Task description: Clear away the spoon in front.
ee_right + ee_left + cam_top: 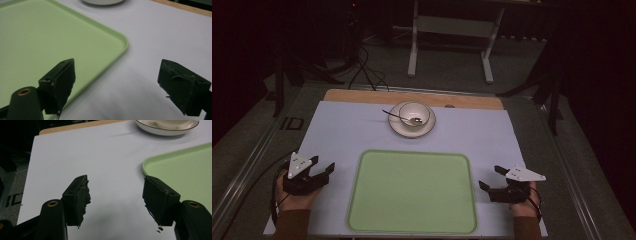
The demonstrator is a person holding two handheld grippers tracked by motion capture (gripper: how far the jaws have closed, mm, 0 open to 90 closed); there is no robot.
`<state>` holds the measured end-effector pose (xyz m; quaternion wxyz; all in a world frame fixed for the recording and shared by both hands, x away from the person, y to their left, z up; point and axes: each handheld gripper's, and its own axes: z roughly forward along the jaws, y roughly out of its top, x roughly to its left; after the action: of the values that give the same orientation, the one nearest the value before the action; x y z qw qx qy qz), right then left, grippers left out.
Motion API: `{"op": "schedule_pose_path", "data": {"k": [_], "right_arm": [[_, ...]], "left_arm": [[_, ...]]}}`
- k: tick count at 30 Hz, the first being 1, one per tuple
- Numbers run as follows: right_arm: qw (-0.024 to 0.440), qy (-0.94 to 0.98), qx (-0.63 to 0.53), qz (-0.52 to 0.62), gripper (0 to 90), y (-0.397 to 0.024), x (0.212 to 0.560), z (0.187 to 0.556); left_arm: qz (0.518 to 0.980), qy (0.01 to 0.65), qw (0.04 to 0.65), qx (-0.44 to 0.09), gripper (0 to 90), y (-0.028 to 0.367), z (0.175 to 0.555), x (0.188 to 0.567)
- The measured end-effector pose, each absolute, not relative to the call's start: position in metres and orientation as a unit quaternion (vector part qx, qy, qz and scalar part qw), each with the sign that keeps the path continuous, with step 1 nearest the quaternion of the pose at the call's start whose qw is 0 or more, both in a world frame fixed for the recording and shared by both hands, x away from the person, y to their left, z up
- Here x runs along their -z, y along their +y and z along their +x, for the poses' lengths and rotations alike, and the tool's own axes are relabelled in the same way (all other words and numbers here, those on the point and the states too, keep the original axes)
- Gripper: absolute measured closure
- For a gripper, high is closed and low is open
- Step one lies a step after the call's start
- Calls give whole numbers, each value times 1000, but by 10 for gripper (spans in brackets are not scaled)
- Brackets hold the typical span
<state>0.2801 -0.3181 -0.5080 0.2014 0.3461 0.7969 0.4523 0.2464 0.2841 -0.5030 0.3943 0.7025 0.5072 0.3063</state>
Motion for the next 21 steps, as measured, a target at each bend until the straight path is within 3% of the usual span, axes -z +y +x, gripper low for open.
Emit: {"op": "schedule_pose_path", "data": {"k": [21], "right_arm": [[211, 786, -457, 360, 143, -323, 511, 285]], "left_arm": [[697, 513, 411, -287, 349, 277, 256, 501]]}}
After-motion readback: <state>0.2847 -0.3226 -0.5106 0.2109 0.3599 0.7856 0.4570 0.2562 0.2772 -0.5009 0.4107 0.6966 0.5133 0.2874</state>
